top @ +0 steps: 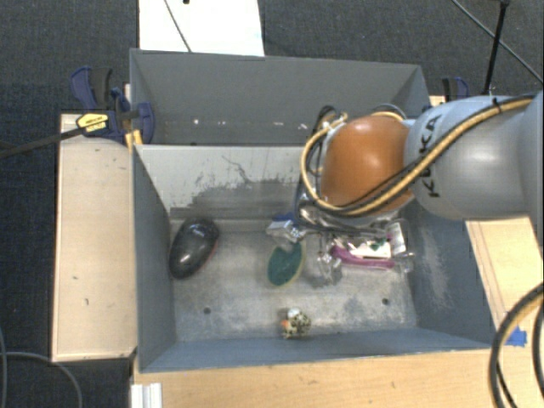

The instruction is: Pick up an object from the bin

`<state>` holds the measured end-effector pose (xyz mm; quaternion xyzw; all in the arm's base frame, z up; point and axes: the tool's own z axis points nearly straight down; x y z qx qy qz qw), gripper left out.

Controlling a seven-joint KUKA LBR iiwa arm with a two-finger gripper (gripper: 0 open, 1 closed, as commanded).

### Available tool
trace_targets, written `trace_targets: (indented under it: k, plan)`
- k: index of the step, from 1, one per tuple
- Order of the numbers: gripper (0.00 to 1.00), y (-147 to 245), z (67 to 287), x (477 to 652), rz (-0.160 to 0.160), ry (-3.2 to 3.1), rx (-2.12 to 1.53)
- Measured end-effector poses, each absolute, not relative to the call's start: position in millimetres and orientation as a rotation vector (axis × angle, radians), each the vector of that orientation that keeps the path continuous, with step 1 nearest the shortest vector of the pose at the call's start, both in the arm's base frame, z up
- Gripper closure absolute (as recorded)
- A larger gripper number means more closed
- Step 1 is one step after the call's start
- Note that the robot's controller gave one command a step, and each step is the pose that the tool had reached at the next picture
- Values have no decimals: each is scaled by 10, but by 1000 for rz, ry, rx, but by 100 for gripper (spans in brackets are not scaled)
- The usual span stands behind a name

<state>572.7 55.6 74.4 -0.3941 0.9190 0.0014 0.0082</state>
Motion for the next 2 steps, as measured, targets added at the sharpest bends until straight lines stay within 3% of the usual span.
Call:
trace_targets:
  k: [1,2]
  plan:
    - [100,541,741,5725,2,2879,-1223]
    - [100,817,2517,5465,-3,2854,-1288]
